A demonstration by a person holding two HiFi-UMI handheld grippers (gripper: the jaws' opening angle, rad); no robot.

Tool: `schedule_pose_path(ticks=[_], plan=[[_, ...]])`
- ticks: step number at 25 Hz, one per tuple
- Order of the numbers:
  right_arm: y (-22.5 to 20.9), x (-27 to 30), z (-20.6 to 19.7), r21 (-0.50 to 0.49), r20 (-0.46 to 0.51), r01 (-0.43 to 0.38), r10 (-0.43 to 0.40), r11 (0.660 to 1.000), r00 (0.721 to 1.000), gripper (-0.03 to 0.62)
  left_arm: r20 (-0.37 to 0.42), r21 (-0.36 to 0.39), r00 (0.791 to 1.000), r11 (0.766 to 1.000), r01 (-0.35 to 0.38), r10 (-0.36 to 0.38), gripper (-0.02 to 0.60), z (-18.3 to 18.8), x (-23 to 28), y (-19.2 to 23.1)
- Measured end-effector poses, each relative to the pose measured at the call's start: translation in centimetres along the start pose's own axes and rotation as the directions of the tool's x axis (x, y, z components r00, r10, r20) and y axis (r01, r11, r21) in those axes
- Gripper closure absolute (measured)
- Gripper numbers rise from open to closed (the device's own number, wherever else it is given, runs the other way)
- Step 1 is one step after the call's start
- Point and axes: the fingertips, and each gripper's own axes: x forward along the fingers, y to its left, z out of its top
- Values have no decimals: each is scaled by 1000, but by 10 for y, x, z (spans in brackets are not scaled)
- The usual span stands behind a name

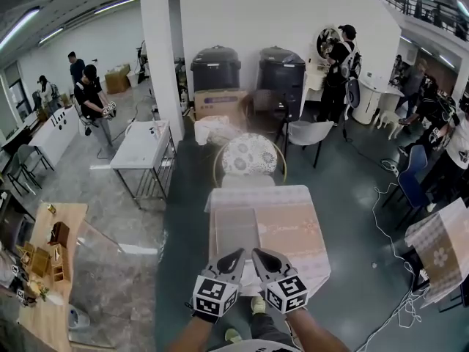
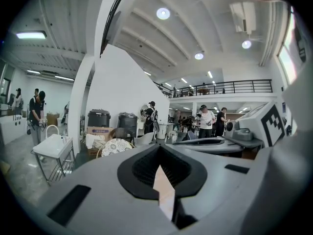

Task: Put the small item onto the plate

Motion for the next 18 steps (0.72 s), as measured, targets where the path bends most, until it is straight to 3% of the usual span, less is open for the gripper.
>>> schedule_pose_path(ticks=[18], plan=[[-1,-1,-11,-17,-38,9,-9,1000,999,582,-16,-31,1000,999,-20,20,575,-10,0,7]])
